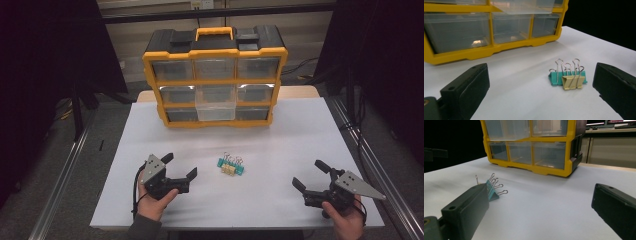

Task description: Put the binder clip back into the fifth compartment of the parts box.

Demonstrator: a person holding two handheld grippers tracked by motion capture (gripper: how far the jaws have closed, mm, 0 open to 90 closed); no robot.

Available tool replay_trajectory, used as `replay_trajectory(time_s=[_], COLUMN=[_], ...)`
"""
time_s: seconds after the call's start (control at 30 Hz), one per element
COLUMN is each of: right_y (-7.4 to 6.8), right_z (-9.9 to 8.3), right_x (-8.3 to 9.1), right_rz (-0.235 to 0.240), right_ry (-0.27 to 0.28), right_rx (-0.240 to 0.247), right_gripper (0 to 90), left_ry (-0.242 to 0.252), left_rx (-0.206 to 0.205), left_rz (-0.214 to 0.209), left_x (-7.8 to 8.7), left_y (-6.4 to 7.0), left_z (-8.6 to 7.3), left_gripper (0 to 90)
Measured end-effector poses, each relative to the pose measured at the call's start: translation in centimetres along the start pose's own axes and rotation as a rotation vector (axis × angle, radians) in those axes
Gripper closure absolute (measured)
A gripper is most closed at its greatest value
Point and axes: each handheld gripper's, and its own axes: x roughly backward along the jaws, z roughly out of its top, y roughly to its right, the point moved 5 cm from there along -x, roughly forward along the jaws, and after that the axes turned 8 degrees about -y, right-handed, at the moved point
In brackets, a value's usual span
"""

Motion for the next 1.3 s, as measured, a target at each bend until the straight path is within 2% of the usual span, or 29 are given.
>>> replay_trajectory(time_s=[0.17,0.33,0.5,0.67,0.77,0.87,1.07,1.17,1.23,1.3], right_y=[0.2,0.2,0.0,0.1,0.1,0.1,0.0,0.0,0.0,0.0], right_z=[0.0,0.0,0.0,0.1,0.1,0.1,0.1,0.1,0.1,0.1], right_x=[0.1,0.1,0.0,0.0,0.0,0.0,0.0,0.0,0.1,0.1], right_rz=[-0.002,-0.005,-0.002,-0.002,-0.003,-0.002,0.000,0.000,0.000,-0.001], right_ry=[0.003,0.003,0.000,0.001,0.000,0.001,0.002,0.002,-0.001,0.000], right_rx=[0.000,-0.004,0.001,0.003,0.002,0.006,0.001,0.008,0.010,0.011], right_gripper=[1.0,1.0,1.0,1.0,1.0,1.0,1.0,1.1,1.1,1.2], left_ry=[-0.033,-0.052,-0.078,-0.100,-0.105,-0.129,-0.168,-0.190,-0.196,-0.218], left_rx=[-0.015,-0.008,-0.012,-0.015,-0.013,-0.019,-0.022,-0.010,-0.002,-0.009], left_rz=[-0.007,-0.020,-0.028,-0.020,-0.026,-0.041,-0.042,-0.026,-0.034,-0.025], left_x=[-1.0,-2.0,-2.8,-3.5,-3.8,-4.5,-5.5,-6.2,-6.6,-6.8], left_y=[1.0,1.9,2.5,3.0,3.3,3.9,4.4,4.7,4.9,5.0], left_z=[0.3,0.5,0.5,0.5,0.5,0.4,0.0,-0.1,-0.2,-0.3], left_gripper=[1.0,1.2,1.2,1.4,1.5,1.6,2.0,2.2,3.3,4.5])
